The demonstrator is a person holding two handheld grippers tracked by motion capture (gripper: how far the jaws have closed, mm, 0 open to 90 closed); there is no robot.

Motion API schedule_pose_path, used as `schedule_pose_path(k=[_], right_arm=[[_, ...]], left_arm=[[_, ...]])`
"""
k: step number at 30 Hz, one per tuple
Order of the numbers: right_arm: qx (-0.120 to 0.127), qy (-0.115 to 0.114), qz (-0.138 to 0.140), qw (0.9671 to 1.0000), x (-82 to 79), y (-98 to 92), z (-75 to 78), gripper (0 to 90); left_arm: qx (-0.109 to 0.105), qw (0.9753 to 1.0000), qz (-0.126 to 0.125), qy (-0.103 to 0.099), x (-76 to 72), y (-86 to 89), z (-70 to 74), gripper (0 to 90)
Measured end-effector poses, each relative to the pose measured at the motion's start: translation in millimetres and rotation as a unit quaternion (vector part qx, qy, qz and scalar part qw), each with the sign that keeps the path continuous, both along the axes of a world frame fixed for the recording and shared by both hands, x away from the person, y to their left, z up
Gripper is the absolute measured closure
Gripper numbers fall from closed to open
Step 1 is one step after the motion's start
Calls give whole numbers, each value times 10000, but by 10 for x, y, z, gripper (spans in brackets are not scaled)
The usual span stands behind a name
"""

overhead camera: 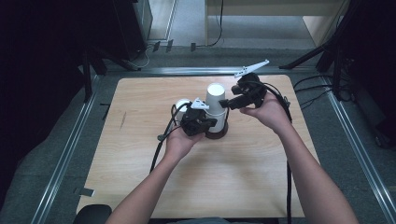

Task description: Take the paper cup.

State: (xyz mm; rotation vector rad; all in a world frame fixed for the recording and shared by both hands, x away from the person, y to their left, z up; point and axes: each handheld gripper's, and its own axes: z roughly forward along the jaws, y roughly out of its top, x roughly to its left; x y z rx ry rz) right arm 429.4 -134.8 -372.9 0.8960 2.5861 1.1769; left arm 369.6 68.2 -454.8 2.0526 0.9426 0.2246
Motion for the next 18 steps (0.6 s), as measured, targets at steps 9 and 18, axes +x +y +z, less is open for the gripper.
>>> schedule_pose_path(k=[9, 18], right_arm=[[-98, 2, 211, 9997, 111, 190, -9, 216], [-247, -103, 320, 9991, 159, 380, 50, 222]], left_arm=[[-26, 10000, 50, 5, 26, -2, -11, 879], [-101, 9998, 193, 28, 38, -8, -23, 876]])
